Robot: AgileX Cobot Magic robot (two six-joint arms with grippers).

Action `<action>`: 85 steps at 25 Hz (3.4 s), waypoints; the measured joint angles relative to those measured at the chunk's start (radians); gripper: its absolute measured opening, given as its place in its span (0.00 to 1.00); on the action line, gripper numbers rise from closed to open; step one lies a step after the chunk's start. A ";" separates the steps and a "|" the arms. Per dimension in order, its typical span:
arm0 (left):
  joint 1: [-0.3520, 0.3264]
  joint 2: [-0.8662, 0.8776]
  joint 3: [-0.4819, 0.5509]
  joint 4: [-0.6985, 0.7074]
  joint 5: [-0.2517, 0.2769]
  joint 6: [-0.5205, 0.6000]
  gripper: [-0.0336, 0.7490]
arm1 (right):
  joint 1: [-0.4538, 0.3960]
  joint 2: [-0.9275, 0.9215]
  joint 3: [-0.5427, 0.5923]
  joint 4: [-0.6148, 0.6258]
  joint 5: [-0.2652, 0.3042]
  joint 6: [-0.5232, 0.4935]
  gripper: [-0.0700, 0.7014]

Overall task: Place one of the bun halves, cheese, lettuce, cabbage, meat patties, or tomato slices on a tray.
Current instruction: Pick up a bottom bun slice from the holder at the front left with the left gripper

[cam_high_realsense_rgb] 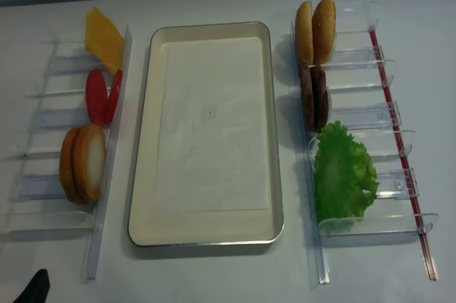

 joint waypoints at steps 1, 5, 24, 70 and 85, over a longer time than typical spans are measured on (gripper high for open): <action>0.000 0.000 0.000 0.000 0.000 0.000 0.93 | 0.000 0.000 0.000 0.000 0.000 0.000 0.80; 0.000 0.000 0.000 0.000 0.000 0.000 0.93 | 0.000 0.000 0.000 0.000 0.000 0.000 0.80; 0.000 0.000 0.000 -0.002 0.000 0.000 0.93 | 0.000 0.000 0.000 0.000 0.000 0.000 0.80; 0.000 0.650 -0.323 -0.286 -0.068 0.149 0.93 | 0.000 0.000 0.000 0.000 0.001 0.006 0.80; 0.000 1.109 -0.430 -0.318 -0.077 0.198 0.73 | 0.000 0.000 0.000 0.000 0.001 0.006 0.80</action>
